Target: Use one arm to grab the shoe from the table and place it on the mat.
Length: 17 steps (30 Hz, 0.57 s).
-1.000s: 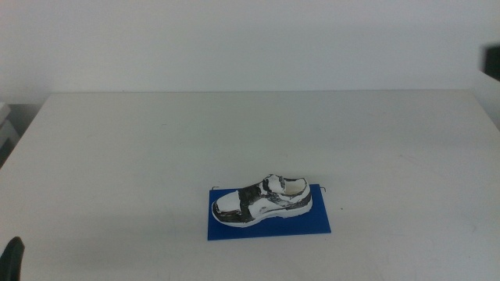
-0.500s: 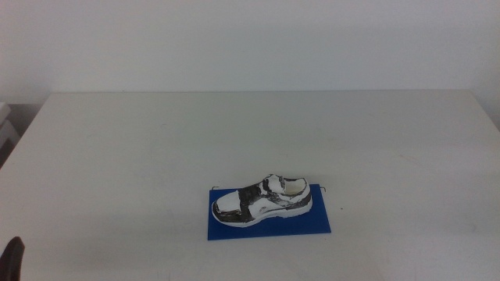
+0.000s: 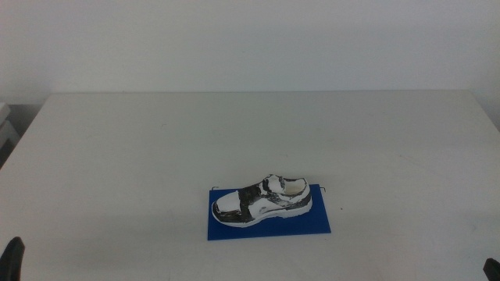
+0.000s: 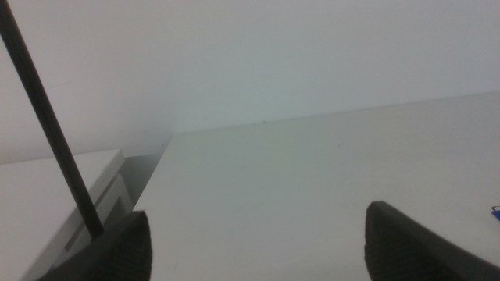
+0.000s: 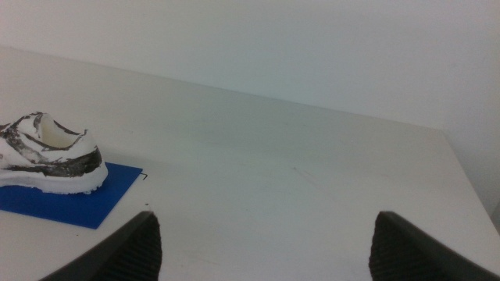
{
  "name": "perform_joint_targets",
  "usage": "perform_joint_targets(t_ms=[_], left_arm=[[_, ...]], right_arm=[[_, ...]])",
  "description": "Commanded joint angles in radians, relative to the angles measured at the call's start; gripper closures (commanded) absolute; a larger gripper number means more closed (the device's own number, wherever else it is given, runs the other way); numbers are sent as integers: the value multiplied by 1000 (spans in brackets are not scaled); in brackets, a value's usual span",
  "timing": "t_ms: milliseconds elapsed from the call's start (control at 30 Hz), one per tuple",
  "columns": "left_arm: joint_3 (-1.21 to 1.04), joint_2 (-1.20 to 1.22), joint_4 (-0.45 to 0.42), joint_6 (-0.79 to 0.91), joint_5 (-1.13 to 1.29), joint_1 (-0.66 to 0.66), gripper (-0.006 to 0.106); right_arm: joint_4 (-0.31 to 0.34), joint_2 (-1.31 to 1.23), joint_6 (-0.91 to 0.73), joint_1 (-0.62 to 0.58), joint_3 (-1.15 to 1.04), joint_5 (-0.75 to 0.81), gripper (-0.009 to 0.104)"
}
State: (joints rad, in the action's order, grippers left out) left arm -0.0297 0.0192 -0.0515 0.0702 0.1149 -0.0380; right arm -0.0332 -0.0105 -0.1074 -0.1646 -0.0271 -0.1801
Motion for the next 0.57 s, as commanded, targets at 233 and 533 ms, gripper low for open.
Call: perform_joint_targets(t_ms=[233, 533], left_arm=[[-5, 0, 9, -6, -81, 5, 7], [-5, 0, 9, -6, -81, 5, 7]], right_arm=[[86, -26, -12, -2, -7, 76, 3], [99, -26, -12, -2, -7, 76, 3]])
